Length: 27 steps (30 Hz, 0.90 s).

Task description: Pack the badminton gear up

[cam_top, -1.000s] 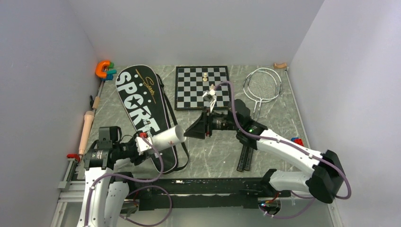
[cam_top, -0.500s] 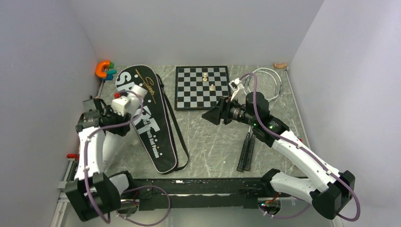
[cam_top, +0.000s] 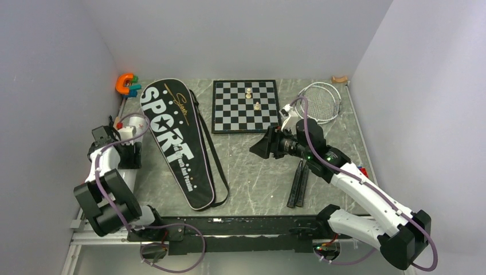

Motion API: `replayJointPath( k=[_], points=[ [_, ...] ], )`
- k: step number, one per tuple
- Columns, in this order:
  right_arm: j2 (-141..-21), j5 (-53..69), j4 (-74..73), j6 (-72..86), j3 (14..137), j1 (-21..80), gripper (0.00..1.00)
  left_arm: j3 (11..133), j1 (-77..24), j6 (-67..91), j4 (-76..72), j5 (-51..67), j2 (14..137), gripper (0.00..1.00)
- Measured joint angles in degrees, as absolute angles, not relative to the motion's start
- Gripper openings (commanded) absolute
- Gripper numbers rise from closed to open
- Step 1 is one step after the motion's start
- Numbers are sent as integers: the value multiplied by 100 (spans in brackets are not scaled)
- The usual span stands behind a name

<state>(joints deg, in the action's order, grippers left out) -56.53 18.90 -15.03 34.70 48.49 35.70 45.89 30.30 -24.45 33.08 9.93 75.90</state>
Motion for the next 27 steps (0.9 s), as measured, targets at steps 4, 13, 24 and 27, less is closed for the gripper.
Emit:
replayJointPath(
  k=[4, 13, 24, 27],
  points=[
    [-5568, 1828, -1509, 3511, 4810, 3570, 74, 4528, 3035, -2324, 3089, 746, 8047, 73],
    [-5572, 1745, -1621, 3577, 4777, 3570, 81, 4622, 3035, -2224, 2897, 445, 8538, 100],
    [-5684, 1588, -1750, 3575, 4781, 3570, 87, 5308, 2661, -1942, 3712, 827, 7225, 99],
    [-5706, 1476, -1802, 3570, 4788, 3570, 87, 5837, 1839, -1717, 3909, 744, 6923, 99]
  ],
)
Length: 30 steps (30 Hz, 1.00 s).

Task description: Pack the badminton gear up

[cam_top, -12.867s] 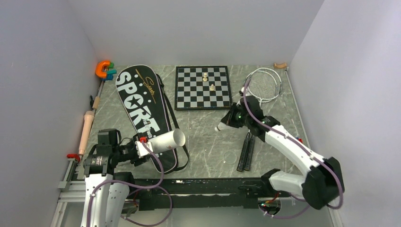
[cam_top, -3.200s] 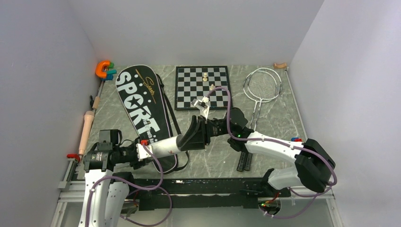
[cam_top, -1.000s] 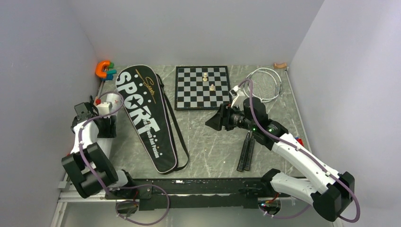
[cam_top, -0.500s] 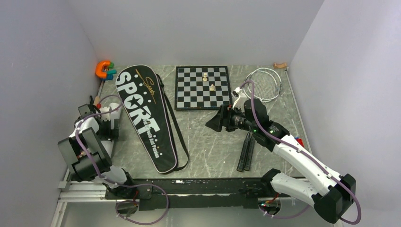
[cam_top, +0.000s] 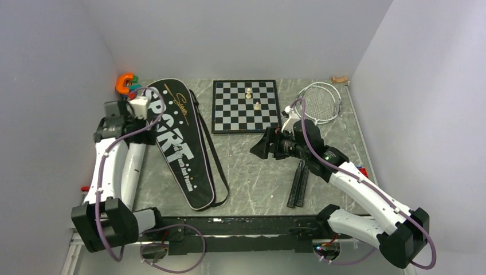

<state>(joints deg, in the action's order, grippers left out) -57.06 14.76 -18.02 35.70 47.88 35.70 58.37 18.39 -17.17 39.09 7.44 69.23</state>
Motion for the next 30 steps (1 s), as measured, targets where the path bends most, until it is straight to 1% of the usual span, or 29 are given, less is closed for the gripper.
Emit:
replayJointPath(
  k=[4, 7, 10, 11, 12, 20, 27, 30],
  points=[
    [-5706, 1297, -1907, 3566, 4803, 3570, 87, 6243, 561, -1409, 4045, 655, 6956, 99],
    [-5706, 1190, -2018, 3562, 4814, 3570, 87, 6451, -80, -1221, 4093, 534, 7277, 99],
    [-5695, 1074, -2056, 3559, 4814, 3570, 86, 6726, -587, -982, 4084, 360, 7856, 100],
    [-5662, 1009, -2053, 3559, 4814, 3570, 86, 6954, -967, -766, 3970, 233, 8477, 99],
    [-5662, 1009, -2053, 3559, 4814, 3570, 86, 6965, -989, -753, 3955, 226, 8523, 100],
    [-5693, 843, -2005, 3557, 4814, 3542, 85, 7575, -1791, -325, 3771, -64, 10202, 99],
    [-5870, 864, -1938, 3555, 4814, 3459, 84, 7808, -1881, -93, 3616, -180, 10862, 99],
    [-5944, 917, -1925, 3555, 4814, 3415, 84, 7808, -1861, -27, 3568, -250, 10936, 95]
  ],
)
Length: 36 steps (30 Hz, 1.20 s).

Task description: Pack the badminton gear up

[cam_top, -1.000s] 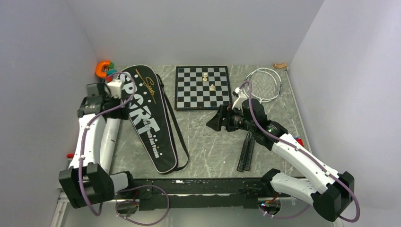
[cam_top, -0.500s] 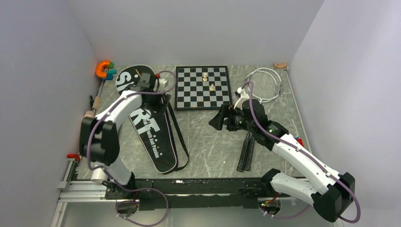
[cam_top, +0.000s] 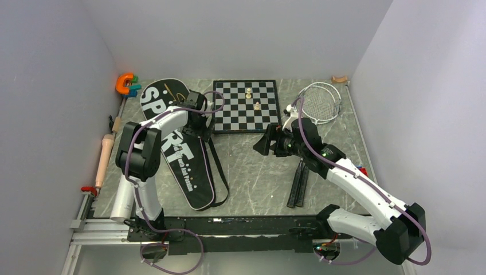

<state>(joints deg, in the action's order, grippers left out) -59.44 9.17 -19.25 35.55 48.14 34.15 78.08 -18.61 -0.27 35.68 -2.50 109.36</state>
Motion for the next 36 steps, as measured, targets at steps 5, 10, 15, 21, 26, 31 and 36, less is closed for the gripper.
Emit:
replayJointPath(
  k=[5, 10, 15, 21, 26, 31, 36],
  points=[
    [-6040, 1046, -1868, 3553, 4814, 3312, 83, 7802, -1859, 5, 3400, -351, 11008, 84],
    [-6084, 1155, -1785, 3555, 4814, 3249, 83, 7651, -1859, 10, 3245, -429, 11065, 77],
    [-6086, 1260, -1728, 3555, 4814, 3210, 82, 7526, -1861, -49, 3153, -484, 11063, 63],
    [-6086, 1365, -1645, 3559, 4814, 3177, 81, 7524, -1925, -132, 3129, -454, 11063, 35],
    [-6086, 1433, -1601, 3573, 4814, 3168, 80, 7526, -1949, -152, 3140, -392, 11000, 4],
    [-6152, 1553, -1466, 3594, 4814, 3168, 78, 7513, -1911, -191, 3389, -392, 10650, 0],
    [-6337, 1684, -1321, 3634, 4814, 3168, 77, 7448, -1885, -213, 3577, -349, 10123, 0]
  ],
)
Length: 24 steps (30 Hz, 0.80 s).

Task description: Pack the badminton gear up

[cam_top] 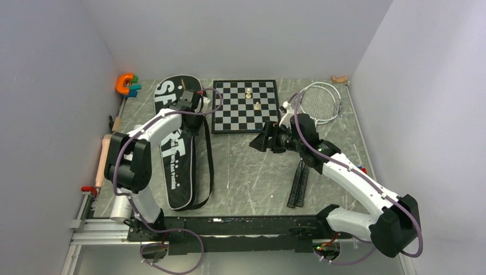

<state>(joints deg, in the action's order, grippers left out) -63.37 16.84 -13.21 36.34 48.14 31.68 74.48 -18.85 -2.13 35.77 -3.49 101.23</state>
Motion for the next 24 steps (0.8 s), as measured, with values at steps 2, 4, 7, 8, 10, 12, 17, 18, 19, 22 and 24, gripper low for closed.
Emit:
replayJointPath(
  k=[2, 4, 7, 8, 10, 12, 17, 18, 19, 22, 24],
  points=[
    [-6449, 1737, -1232, 3660, 4814, 3168, 77, 7448, -1883, -235, 3649, -287, 9970, 0],
    [-6600, 1806, -1125, 3684, 4814, 3166, 78, 7448, -1883, -242, 3754, -244, 9804, 0],
    [-6963, 1900, -926, 3756, 4840, 3181, 80, 7448, -1883, -248, 3911, -128, 9513, 0],
    [-7131, 1938, -878, 3778, 4886, 3210, 80, 7448, -1883, -248, 3955, -84, 9411, 0],
    [-7476, 1968, -757, 3817, 5013, 3282, 80, 7474, -1883, -246, 4108, 86, 9144, 0],
    [-7861, 1988, -666, 3861, 5264, 3422, 80, 7546, -1861, -242, 4261, 349, 8943, 0],
    [-8925, 2088, -207, 4003, 6169, 3879, 79, 7728, -1667, -242, 4560, 1225, 8685, 0],
    [-9118, 2112, -121, 4021, 6351, 3968, 79, 7728, -1610, -242, 4595, 1367, 8652, 0],
    [-9268, 2121, -64, 4040, 6488, 4040, 78, 7725, -1538, -239, 4639, 1531, 8613, 0],
    [-9723, 2158, 139, 4115, 6910, 4303, 78, 7647, -1374, -237, 4657, 1850, 8493, 0],
    [-9931, 2165, 259, 4160, 7070, 4473, 77, 7553, -1304, -237, 4659, 2023, 8392, 0]
  ],
)
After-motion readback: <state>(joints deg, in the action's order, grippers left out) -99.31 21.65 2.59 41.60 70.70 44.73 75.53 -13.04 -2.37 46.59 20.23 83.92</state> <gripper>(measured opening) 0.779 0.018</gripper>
